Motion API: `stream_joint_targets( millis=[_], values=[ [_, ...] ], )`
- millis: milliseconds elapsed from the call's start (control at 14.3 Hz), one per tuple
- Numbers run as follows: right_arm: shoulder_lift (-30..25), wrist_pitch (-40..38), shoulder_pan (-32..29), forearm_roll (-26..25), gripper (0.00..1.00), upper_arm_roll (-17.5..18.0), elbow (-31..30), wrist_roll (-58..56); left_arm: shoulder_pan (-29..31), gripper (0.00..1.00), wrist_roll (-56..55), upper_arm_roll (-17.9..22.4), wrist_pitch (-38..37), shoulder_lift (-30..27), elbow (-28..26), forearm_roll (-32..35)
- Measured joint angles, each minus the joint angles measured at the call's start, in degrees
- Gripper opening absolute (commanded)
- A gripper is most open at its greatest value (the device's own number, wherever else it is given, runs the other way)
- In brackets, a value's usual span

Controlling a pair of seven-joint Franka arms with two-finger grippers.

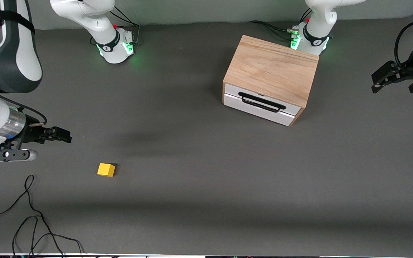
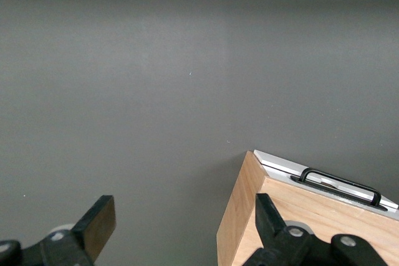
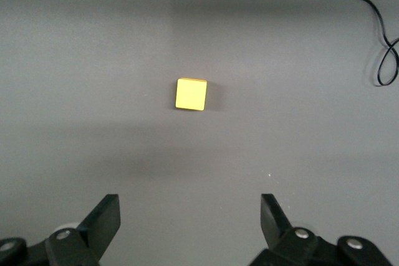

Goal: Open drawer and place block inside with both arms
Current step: 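Move the right gripper toward the yellow cube while the left gripper waits, then reach the left gripper to the drawer handle while the right gripper lowers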

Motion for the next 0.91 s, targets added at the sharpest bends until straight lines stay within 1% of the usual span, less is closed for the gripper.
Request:
stream_joint_targets(
  millis=[280, 419, 559, 769, 909],
  values=[
    [0.61, 0.8, 0.0, 0.0, 1.0, -0.01, -0.41, 0.0, 0.12, 1.0, 0.07, 0.27, 0.06, 0.07, 0.12, 0.01],
    [1.13, 1.57, 0.0, 0.0, 1.0, -0.01, -0.54, 0.0, 0.12, 1.0, 0.19, 0.25, 1.67, 0.74, 0.12, 0.12],
    [1.34, 2.83, 0.0, 0.0, 1.0, -0.01, -1.15, 0.0, 0.13, 1.0, 0.24, 0.25, 3.03, 2.16, 0.12, 0.16],
    [1.58, 3.74, 0.0, 0.0, 1.0, -0.01, -1.76, 0.0, 0.14, 1.0, 0.05, 0.27, 3.09, 5.06, 0.11, 0.1],
    [2.28, 5.1, 0.0, 0.0, 1.0, -0.01, -1.92, 0.0, 0.14, 1.0, -2.01, 0.26, 3.11, 5.99, 0.13, -0.43]
  ],
)
